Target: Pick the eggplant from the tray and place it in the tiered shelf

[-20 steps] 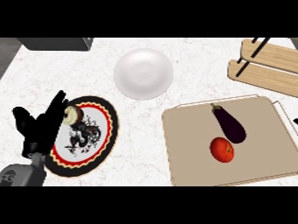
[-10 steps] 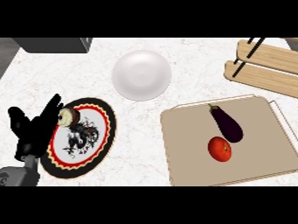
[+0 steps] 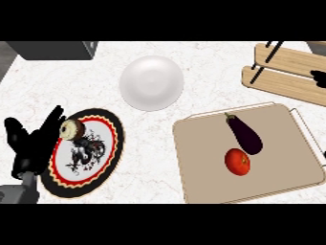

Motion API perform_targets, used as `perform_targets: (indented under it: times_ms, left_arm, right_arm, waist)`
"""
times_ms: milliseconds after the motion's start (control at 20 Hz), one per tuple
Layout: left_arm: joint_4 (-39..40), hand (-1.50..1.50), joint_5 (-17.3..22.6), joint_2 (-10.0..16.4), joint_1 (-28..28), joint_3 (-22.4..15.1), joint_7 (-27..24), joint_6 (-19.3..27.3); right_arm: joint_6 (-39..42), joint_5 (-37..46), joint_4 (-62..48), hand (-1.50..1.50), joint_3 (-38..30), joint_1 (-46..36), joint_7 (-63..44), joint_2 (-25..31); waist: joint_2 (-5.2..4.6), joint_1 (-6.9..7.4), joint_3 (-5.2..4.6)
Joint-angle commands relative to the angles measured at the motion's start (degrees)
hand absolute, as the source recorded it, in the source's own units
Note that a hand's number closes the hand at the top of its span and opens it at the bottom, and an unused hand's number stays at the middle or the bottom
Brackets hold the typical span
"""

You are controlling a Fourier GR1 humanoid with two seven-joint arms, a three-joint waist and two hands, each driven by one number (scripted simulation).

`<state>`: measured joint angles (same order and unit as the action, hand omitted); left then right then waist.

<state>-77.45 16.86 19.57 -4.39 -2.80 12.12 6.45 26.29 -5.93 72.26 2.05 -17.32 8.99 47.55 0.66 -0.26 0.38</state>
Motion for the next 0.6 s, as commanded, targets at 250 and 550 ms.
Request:
perform_targets:
  times_ms: [250, 550]
  left_arm:
    - [-2.0, 0.0, -2.9, -3.7, 4.0, -3.6, 3.8, 2.1]
    - [0.8, 0.0, -1.8, -4.1, -0.8, -0.6, 5.4, 0.5]
  right_arm:
    - [-9.7, 8.7, 11.1, -1.5, 6.0, -2.1, -21.4, -7.7]
    - [-6.9, 14.1, 15.4, -1.5, 8.9, -0.1, -26.6, -9.8]
  waist:
    - [-0.57, 0.44, -0.4]
    - [-0.63, 0.12, -0.39]
